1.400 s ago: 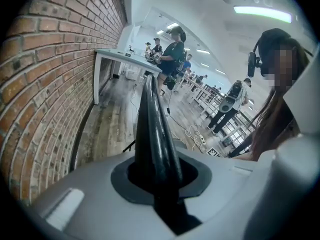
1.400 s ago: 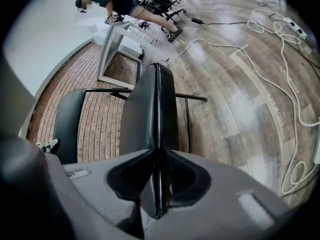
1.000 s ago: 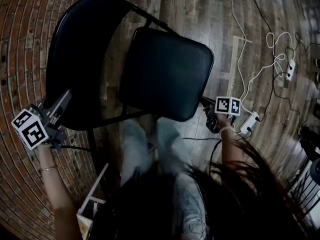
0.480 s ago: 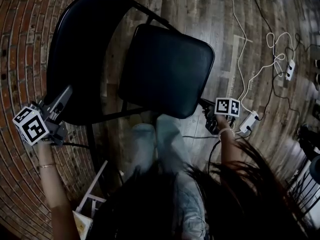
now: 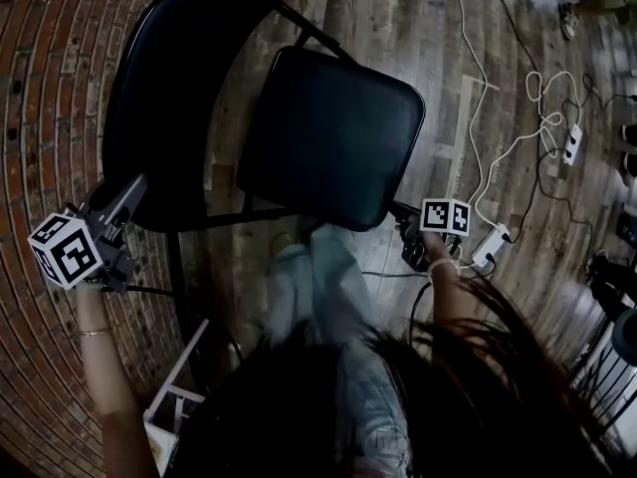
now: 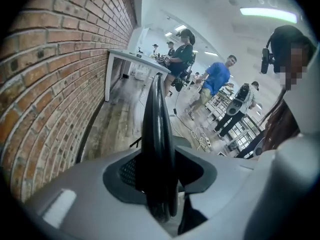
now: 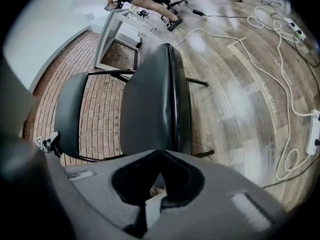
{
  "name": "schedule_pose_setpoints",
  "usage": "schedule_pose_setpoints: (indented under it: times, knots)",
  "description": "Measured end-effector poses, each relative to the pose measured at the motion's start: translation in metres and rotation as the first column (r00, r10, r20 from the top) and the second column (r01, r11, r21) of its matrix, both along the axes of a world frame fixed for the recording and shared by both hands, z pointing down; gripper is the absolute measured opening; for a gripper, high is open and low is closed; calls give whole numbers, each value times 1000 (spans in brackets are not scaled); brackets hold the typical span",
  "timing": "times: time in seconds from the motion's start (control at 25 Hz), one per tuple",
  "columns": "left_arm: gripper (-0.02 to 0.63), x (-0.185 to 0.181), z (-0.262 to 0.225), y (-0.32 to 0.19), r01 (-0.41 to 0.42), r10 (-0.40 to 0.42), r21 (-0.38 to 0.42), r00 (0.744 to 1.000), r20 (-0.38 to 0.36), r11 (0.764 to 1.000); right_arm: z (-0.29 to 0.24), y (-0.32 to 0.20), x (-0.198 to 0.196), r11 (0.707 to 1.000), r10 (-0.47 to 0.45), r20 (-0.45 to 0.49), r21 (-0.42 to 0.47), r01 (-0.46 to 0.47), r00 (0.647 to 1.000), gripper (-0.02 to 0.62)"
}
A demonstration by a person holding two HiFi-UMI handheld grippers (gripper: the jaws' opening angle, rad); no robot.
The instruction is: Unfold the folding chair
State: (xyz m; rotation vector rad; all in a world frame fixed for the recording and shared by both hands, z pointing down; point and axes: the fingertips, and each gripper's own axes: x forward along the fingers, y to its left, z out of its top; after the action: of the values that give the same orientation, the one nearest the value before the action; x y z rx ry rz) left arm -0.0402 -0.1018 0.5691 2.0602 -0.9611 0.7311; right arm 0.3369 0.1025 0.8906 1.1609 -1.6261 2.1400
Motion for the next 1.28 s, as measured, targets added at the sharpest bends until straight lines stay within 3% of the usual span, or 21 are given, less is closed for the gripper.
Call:
schedule_pose_setpoints:
  times: [0.2,0.44,0.72,1.04,1.28]
  knots:
    - [156,-12,2,22,29,-29,7,999,-16,1000,-8,7,-4,1000,7,-8,11,-7,1000,-5]
    - [164,-27,-1,42,66,-67,80,998,0,995,-16,29,-16,1000,-12,-11,5,12,1000,-5]
    - [114,-38,15,100,51,-53,33,998,42,998,-29,53,-39,999,-47,-9,24,47,999,-5]
    - [114,-3,9,182,49,-49,18,999,-18,999,-81,77,-56,988,-78,-34,133,82,996,-5]
    - [110,31,-3,238,78,-78,-4,991,-108,997,-132,95,-66,964,-116,-56,233,126,992,-5]
